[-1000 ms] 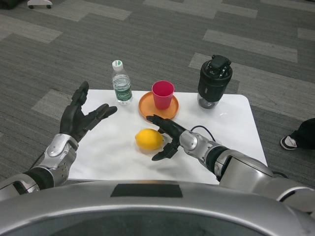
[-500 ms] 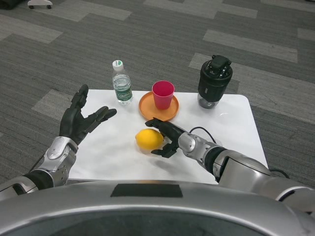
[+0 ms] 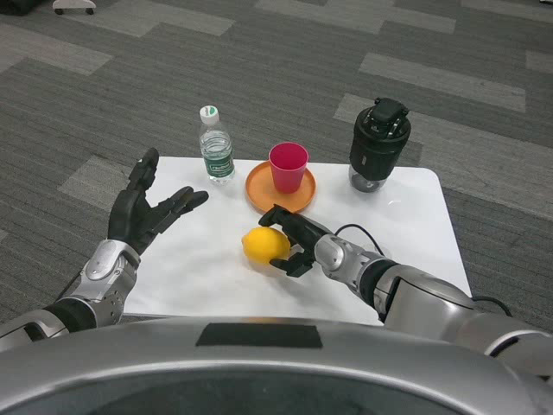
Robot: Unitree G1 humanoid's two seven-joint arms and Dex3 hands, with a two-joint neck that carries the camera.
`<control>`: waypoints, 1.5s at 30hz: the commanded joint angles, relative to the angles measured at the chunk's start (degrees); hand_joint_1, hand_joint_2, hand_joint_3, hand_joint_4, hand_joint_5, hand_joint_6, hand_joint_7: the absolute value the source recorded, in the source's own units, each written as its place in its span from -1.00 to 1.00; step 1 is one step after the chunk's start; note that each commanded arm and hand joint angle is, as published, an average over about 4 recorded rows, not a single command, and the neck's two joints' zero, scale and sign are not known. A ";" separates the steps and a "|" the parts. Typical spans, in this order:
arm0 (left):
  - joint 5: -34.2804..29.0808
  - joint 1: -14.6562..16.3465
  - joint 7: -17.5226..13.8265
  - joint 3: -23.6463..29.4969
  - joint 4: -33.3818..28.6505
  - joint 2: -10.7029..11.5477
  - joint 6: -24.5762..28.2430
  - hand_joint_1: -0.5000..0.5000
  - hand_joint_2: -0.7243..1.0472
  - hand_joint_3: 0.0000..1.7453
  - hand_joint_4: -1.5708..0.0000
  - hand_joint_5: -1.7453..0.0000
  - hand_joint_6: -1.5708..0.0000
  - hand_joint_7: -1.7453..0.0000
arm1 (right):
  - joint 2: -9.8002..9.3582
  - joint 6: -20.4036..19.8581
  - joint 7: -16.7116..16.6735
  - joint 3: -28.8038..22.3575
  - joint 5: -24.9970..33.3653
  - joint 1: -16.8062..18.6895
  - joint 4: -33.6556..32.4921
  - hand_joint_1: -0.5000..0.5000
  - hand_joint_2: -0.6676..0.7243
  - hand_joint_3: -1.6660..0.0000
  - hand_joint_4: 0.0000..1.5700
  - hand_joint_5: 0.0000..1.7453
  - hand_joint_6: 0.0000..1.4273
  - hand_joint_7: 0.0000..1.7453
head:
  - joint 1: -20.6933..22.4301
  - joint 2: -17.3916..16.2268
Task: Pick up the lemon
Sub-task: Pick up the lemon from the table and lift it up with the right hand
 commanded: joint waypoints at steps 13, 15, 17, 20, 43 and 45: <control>0.02 0.68 0.15 1.26 -0.97 0.28 -0.79 1.00 1.00 -0.90 1.00 1.00 1.00 1.00 | -0.49 -0.10 -1.85 -1.96 0.21 -1.07 -0.09 -0.50 -0.82 -0.24 -0.89 0.89 -0.96 0.42 | -0.40 0.50; 0.07 0.76 0.15 1.35 -1.05 0.33 -0.96 1.00 1.00 -0.90 1.00 1.00 1.00 1.00 | -0.89 -0.32 -1.80 -2.71 0.12 -0.41 -0.36 -0.50 -0.82 -0.24 -0.89 0.89 -0.96 0.44 | -0.53 0.62; 0.11 0.85 0.15 1.43 -1.10 0.37 -1.14 1.00 1.00 -0.90 1.00 1.00 1.00 1.00 | -1.46 -0.50 -1.67 -3.94 0.03 0.47 -0.93 -0.50 -0.82 -0.24 -0.91 0.89 -0.96 0.44 | -0.64 0.75; 0.13 0.90 0.15 1.50 -1.08 0.46 -1.29 1.00 1.00 -0.90 1.00 1.00 1.00 1.00 | -2.73 -0.65 -1.03 -5.74 -0.05 1.90 -3.15 -0.50 -0.82 -0.24 -0.94 0.89 -0.96 0.44 | -0.83 0.96; 0.55 0.02 0.15 1.48 -0.83 0.63 -1.54 1.00 1.00 -0.90 1.00 1.00 1.00 1.00 | -11.57 -0.56 2.29 -24.99 -2.03 16.73 -29.52 -0.42 -0.89 -0.33 -0.91 0.89 -0.96 0.52 | -3.13 2.42; 0.57 -0.27 0.15 1.37 -0.75 0.63 -1.54 1.00 1.00 -0.90 1.00 1.00 1.00 1.00 | -11.94 -0.61 2.99 -27.67 -2.08 18.20 -32.00 -0.42 -0.86 -0.33 -0.89 0.89 -0.94 0.52 | -3.50 2.62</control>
